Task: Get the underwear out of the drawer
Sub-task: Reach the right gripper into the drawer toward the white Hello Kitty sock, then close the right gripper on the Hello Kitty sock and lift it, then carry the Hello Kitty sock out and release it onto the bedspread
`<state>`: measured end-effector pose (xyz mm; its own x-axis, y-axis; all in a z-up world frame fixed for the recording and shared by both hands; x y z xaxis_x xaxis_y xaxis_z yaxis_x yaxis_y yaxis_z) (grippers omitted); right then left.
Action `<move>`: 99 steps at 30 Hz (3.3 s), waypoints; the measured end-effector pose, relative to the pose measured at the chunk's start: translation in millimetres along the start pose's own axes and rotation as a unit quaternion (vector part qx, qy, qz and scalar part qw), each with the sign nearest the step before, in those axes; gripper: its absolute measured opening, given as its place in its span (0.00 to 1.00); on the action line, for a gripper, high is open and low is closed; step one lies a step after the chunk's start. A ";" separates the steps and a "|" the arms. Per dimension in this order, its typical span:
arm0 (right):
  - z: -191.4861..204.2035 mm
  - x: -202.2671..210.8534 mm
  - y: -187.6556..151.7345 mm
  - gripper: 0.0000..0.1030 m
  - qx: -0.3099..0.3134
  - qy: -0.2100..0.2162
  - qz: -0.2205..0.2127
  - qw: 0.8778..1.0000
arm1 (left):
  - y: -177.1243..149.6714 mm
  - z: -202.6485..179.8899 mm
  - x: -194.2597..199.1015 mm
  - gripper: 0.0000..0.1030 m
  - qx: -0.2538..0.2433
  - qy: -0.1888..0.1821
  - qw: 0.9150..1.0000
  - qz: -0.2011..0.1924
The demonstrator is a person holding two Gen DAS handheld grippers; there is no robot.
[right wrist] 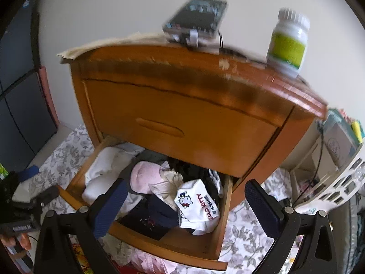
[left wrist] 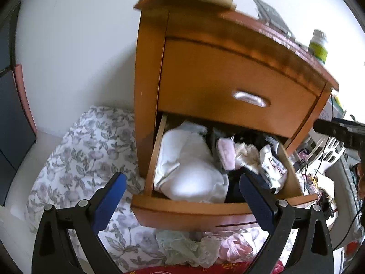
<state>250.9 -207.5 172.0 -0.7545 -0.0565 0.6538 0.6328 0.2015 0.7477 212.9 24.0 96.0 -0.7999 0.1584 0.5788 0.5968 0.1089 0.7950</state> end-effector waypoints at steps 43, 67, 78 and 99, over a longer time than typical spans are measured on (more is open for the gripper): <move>-23.0 -164.2 -75.1 0.35 -0.011 -0.080 0.254 0.964 | -37.5 -10.3 -29.6 0.97 -0.030 -0.025 0.999 -0.005; -37.6 -164.3 -84.6 0.10 -0.043 -0.075 0.260 0.962 | -38.6 -10.5 -28.2 0.97 -0.031 -0.025 0.999 -0.005; -46.1 -114.5 -72.4 0.10 -0.071 -0.051 0.206 0.975 | -40.1 -11.8 -24.9 0.97 -0.030 -0.020 0.999 0.000; -13.4 40.9 -42.1 0.10 -0.053 0.003 0.066 0.996 | -39.6 -14.1 21.0 0.97 -0.046 0.005 0.999 -0.024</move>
<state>195.7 -231.4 168.9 -0.6624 -0.0431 0.7479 0.7417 0.1027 0.6628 171.5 9.1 79.3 -0.8286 0.1461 0.5404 0.5492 0.0252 0.8353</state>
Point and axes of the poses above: each gripper's, at about its wrist camera, not at the fingertips, and x roughly against the way its jaws point, z to its left, y to its top, the point moved 3 cm from there along -x, roughly the way its jaws point, and after that the axes turned 7 degrees about -z, right-handed, at the moved point
